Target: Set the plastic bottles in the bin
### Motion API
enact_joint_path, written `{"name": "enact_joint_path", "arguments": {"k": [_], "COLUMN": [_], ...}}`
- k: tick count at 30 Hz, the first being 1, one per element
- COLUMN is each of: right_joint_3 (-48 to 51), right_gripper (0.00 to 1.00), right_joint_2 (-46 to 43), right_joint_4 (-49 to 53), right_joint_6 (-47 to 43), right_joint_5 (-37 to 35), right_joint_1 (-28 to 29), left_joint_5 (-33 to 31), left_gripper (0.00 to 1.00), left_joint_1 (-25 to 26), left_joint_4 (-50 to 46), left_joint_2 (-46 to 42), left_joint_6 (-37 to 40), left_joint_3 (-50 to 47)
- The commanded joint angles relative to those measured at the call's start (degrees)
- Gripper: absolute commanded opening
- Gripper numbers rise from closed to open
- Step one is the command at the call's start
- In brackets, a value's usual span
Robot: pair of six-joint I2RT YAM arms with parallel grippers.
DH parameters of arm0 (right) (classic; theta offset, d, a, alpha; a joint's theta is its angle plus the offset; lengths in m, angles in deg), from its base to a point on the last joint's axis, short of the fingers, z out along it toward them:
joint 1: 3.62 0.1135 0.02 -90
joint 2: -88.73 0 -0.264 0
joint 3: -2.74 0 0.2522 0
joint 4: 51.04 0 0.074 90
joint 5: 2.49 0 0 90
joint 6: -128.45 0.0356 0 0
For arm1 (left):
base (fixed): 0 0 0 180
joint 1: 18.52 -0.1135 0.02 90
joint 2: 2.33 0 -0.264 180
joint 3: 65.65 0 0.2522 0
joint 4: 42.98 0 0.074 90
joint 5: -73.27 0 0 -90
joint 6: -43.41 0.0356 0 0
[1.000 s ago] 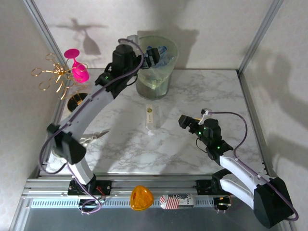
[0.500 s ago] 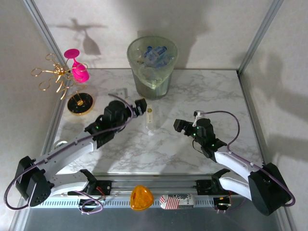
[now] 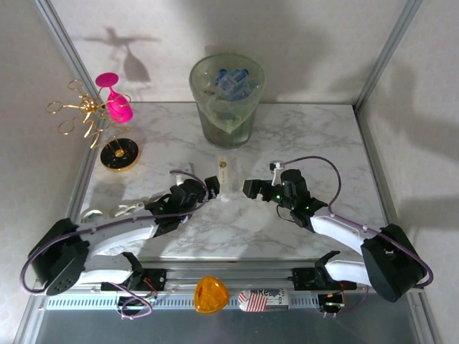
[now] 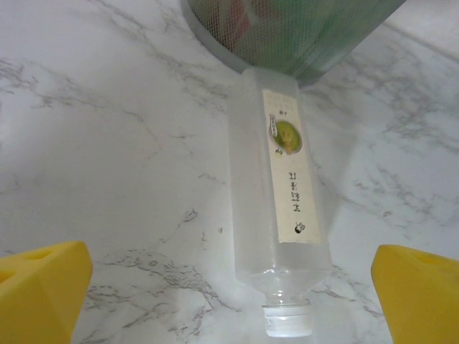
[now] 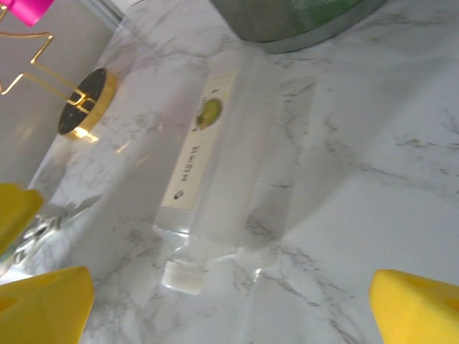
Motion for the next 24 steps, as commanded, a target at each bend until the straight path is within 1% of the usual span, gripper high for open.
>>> {"name": "enact_joint_path", "arguments": {"k": [1, 7, 9, 12, 15, 22, 24], "right_joint_3": [-0.4, 1.8, 2.5, 3.2, 4.0, 5.2, 5.2], "right_gripper": [0.99, 0.99, 0.99, 0.99, 0.99, 0.99, 0.99], "right_joint_2": [-2.0, -8.0, -10.0, -12.6, -14.9, -18.0, -18.2], "right_joint_4": [-1.4, 1.3, 2.7, 4.6, 6.1, 8.0, 8.1], "right_joint_6": [-1.5, -2.5, -2.8, -3.2, -3.6, -4.4, -4.7], "right_joint_5": [2.4, -1.2, -2.9, -4.3, -5.7, -8.5, -8.7], "right_joint_1": [0.5, 0.6, 0.5, 0.6, 0.5, 0.5, 0.5], "left_joint_5": [-4.3, -6.8, -7.8, -8.2, -8.3, -8.0, -7.5], "left_gripper": [1.0, 1.0, 1.0, 1.0, 1.0, 1.0, 0.98], "left_joint_1": [1.7, 4.3, 4.8, 5.0, 5.0, 4.8, 4.6], "left_joint_4": [1.1, -5.5, -9.1, -12.8, -13.9, -13.8, -13.5], "left_joint_2": [6.2, 20.1, 24.5, 29.6, 32.6, 36.1, 37.3], "left_joint_6": [-1.1, -0.2, -0.6, -1.7, -2.8, -3.9, -3.9], "left_joint_3": [6.1, 18.9, 23.8, 28.4, 30.2, 30.6, 30.8]}}
